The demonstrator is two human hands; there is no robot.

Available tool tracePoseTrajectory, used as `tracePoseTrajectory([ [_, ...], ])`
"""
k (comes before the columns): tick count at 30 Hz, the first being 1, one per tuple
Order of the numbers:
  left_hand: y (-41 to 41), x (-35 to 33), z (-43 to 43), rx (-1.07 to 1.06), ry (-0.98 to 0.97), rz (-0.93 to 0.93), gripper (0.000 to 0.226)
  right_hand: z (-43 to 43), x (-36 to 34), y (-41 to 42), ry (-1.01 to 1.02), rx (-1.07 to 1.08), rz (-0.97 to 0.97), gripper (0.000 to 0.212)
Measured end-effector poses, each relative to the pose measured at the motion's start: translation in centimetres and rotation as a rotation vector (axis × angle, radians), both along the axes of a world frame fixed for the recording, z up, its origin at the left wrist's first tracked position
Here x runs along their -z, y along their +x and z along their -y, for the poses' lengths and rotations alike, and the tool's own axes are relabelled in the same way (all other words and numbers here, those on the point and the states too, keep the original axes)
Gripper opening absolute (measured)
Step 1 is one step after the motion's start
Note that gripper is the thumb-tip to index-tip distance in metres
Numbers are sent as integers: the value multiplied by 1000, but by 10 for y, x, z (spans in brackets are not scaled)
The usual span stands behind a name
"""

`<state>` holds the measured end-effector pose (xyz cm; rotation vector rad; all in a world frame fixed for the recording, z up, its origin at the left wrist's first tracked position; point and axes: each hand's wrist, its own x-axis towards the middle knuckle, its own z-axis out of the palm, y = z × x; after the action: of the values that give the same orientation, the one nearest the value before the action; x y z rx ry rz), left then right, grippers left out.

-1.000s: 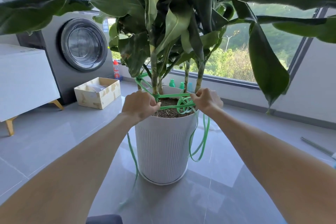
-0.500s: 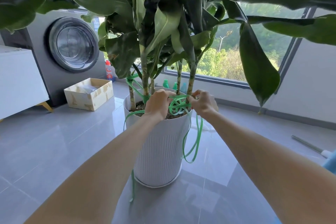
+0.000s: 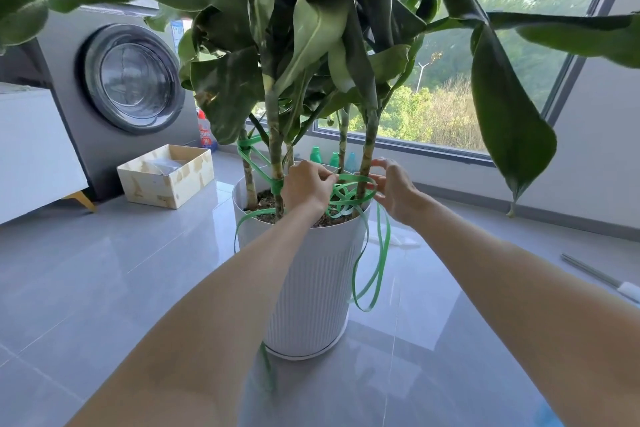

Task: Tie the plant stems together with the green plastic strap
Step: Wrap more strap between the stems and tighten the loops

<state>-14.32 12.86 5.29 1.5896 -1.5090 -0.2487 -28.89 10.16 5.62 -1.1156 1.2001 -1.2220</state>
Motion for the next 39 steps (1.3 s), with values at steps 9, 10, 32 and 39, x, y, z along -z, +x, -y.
tracePoseTrajectory([
  [9,-5,-1,10,-27,31,-98,16,9,8,13,47,-47,166,63],
  [10,-5,-1,10,-29,29,-97,16,10,9,12,47,-56,170,64],
  [32,-5,3,15,2,-11,-110,17,21,8,1,126,-172,177,64],
  [39,-4,2,15,10,-14,-101,17,21,7,1,173,-143,258,56],
])
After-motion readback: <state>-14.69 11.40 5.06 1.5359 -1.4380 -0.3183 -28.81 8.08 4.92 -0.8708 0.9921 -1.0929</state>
